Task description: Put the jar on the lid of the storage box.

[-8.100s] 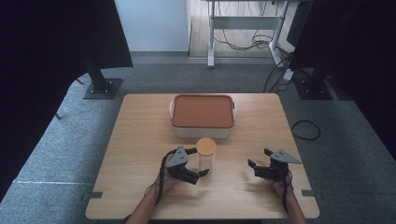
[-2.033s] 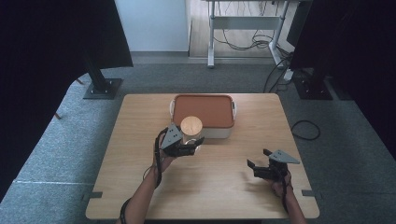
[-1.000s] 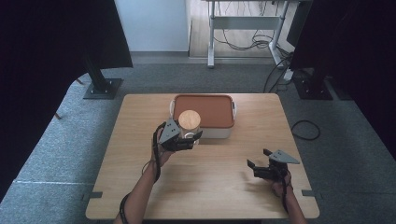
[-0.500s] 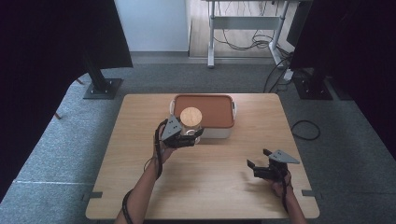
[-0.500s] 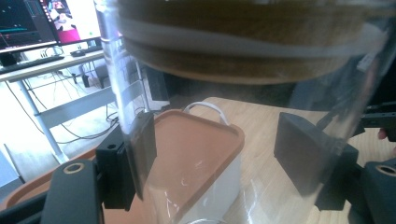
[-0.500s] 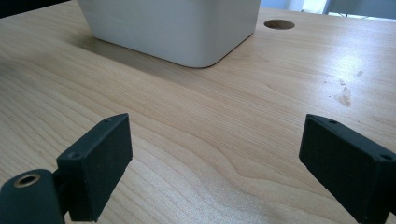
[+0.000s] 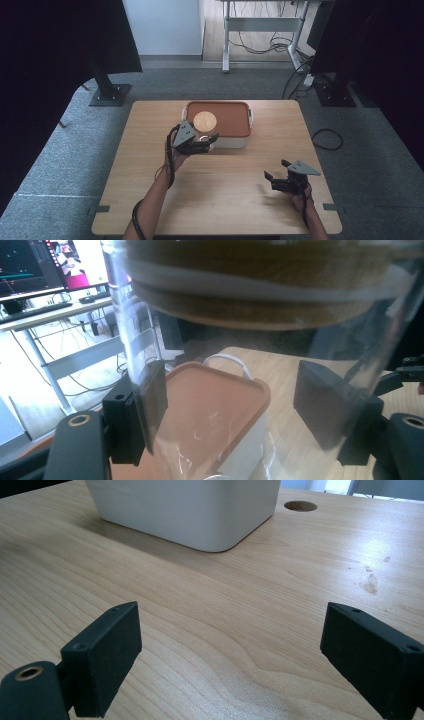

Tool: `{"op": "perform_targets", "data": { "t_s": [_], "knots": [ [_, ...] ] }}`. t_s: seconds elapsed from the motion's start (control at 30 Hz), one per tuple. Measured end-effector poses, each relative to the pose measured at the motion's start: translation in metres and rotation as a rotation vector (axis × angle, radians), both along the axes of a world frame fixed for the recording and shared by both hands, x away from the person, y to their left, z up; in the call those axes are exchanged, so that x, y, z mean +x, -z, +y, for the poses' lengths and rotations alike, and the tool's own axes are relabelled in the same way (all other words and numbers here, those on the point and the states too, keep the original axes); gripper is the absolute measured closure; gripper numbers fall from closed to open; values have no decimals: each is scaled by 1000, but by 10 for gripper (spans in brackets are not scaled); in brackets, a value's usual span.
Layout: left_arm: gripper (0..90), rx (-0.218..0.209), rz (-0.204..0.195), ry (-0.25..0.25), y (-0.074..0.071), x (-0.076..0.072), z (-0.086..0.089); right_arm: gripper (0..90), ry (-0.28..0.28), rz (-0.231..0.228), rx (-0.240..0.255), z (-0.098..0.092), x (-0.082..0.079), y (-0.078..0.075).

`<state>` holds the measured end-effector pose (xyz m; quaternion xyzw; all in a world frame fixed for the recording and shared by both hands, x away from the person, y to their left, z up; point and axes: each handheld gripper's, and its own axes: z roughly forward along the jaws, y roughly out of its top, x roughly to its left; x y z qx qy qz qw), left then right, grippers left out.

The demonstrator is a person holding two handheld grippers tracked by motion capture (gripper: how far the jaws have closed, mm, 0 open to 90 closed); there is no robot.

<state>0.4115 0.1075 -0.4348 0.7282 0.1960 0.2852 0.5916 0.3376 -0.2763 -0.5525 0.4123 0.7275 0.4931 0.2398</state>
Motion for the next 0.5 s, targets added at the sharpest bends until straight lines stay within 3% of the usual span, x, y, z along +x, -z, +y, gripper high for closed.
{"op": "perform_targets", "data": {
  "t_s": [0.3,0.4,0.5],
  "knots": [
    [259,-9,1,-7,-1,7,-2,93,-1,1,2,0,0,0],
    [259,-31,11,2,-2,9,-3,93,-2,1,3,0,0,0],
    [259,-21,4,-1,-4,11,-5,93,-2,3,4,0,0,0]
  ]
}}
